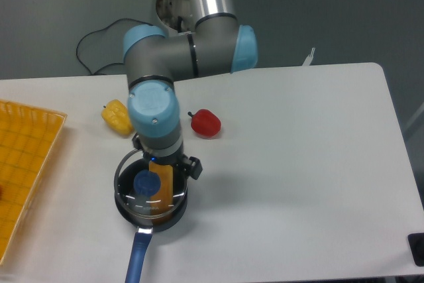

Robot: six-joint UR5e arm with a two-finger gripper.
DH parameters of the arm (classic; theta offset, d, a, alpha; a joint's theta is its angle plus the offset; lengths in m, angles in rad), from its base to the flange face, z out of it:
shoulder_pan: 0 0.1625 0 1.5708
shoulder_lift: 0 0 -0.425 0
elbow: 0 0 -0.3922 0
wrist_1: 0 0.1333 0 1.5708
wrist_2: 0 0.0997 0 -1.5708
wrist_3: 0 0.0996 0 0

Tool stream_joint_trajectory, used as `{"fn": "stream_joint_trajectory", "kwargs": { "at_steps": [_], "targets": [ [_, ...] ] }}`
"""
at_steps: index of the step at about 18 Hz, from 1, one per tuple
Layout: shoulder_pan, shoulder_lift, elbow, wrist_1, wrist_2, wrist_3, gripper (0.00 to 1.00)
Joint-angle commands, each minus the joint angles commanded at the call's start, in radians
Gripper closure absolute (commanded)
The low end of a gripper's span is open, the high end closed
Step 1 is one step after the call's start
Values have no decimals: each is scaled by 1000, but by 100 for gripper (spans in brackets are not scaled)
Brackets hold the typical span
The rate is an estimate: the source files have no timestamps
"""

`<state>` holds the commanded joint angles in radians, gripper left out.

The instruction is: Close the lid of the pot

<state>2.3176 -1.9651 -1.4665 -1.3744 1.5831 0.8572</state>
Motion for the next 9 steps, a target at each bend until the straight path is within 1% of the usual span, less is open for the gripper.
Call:
{"fn": "stream_joint_trajectory", "kwargs": {
  "at_steps": [1,3,6,9],
  "targets": [
    [21,3,-3,2,8,32,0],
    [67,32,-3,2,20,122,0],
    [143,45,-5,0,20,296,0],
    [216,64,-35,8,18,463,0]
  ]
}}
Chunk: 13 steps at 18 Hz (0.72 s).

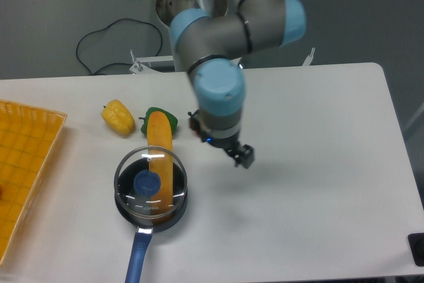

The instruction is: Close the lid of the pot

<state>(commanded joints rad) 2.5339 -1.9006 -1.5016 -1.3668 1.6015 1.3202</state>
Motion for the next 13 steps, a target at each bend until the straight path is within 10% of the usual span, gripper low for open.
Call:
{"fn": "stream_joint_trajectory", "kwargs": {
  "at_steps": [13],
  "targets": [
    [246,172,-127,25,3,470,0]
  ]
}}
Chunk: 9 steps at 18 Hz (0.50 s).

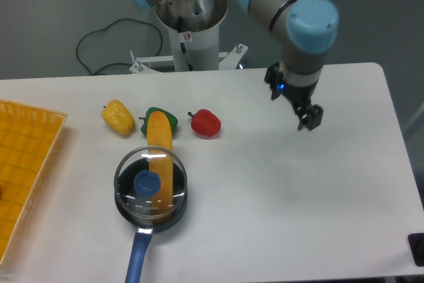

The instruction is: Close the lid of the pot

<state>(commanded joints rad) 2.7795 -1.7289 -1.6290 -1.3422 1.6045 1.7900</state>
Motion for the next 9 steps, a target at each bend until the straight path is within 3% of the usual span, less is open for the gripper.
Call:
{"fn": "stream_joint_trajectory", "kwargs": {
  "at_steps": [9],
  "targets": [
    [66,19,-11,2,-2,137,0]
  ]
}}
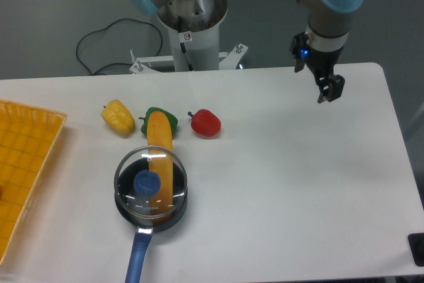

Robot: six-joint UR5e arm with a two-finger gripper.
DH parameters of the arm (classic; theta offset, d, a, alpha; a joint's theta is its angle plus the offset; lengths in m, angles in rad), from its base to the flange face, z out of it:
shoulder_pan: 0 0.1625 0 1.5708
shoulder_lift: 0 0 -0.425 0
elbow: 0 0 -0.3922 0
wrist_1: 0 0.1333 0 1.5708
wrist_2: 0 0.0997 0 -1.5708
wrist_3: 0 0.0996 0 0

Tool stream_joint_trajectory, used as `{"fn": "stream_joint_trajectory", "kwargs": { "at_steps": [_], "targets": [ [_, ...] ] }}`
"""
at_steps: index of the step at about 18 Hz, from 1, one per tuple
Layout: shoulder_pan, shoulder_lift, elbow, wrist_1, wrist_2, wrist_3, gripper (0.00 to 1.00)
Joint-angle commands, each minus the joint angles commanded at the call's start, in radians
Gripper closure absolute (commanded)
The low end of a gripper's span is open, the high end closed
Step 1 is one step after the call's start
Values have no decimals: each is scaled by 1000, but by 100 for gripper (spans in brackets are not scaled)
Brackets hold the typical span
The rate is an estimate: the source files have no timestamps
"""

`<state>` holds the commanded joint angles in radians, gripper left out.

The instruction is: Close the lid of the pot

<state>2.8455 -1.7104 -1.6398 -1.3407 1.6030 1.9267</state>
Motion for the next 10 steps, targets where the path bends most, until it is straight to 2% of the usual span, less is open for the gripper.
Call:
{"fn": "stream_joint_trajectory", "kwargs": {
  "at_steps": [10],
  "targets": [
    [-5,-12,44,3,-6,0,0]
  ]
}}
